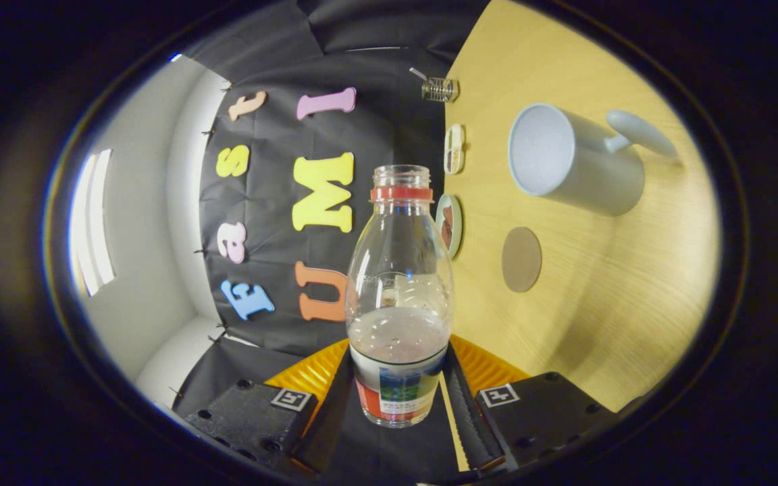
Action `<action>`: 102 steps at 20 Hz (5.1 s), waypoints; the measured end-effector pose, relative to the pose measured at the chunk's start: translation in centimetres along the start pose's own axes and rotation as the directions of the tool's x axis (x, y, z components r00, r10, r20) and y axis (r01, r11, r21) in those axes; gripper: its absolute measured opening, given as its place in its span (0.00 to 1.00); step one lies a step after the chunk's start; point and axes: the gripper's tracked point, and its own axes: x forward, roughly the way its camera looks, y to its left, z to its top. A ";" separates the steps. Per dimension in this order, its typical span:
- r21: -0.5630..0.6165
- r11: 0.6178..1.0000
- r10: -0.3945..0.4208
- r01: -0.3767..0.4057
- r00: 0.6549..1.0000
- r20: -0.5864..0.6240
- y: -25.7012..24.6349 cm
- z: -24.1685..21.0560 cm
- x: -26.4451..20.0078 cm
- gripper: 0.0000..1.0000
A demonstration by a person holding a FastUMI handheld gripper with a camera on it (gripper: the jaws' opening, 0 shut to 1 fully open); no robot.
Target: Take the bottle from table, then pour the juice into the cup, finally place the bottle on the coaster
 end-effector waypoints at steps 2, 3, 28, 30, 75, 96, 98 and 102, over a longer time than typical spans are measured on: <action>0.043 0.999 0.006 -0.006 1.000 0.009 0.2 0.3 0.1 0.76; 0.063 0.998 0.009 -0.010 1.000 0.011 0.2 0.4 0.1 0.76; 0.292 0.956 0.014 -0.015 1.000 0.005 1.0 1.3 1.1 0.75; 0.304 0.952 0.019 -0.019 1.000 0.002 1.6 1.2 1.4 0.75; 0.527 0.836 0.138 -0.153 0.988 0.068 5.1 1.5 2.6 0.75; -0.022 0.982 0.186 -0.186 0.983 0.001 6.1 1.1 2.1 0.75; -0.127 0.976 0.176 -0.176 0.984 -0.017 6.1 0.9 1.7 0.75; -0.304 0.940 0.154 -0.156 0.988 -0.028 5.5 0.6 1.5 0.76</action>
